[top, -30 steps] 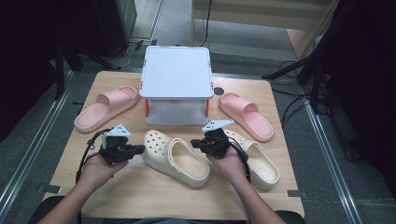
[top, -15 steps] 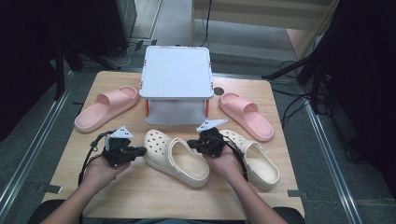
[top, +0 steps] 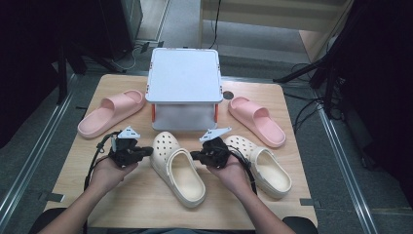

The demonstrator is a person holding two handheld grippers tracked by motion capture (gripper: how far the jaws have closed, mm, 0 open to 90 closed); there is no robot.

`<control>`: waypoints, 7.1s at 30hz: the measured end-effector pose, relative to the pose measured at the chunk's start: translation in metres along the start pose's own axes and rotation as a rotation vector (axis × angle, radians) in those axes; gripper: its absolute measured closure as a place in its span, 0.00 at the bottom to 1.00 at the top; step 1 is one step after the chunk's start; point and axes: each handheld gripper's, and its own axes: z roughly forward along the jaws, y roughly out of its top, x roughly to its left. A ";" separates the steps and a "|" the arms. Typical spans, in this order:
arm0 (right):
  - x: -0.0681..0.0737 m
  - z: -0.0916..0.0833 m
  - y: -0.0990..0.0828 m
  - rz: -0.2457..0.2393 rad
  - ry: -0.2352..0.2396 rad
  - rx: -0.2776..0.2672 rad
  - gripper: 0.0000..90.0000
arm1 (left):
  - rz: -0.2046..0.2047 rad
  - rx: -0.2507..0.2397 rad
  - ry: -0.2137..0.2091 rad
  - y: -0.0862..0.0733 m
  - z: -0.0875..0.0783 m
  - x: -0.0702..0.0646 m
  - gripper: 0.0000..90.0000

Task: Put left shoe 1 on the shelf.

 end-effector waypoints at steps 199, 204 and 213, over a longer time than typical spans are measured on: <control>0.044 0.010 -0.005 0.052 -0.062 -0.116 1.00 | 0.083 -0.141 -0.027 0.153 -0.027 0.047 0.94; 0.048 0.017 -0.011 0.029 -0.054 -0.092 1.00 | 0.089 -0.141 -0.018 0.153 -0.027 0.047 0.96; 0.043 0.029 -0.019 0.072 -0.085 -0.041 1.00 | 0.082 -0.141 -0.018 0.152 -0.027 0.047 0.99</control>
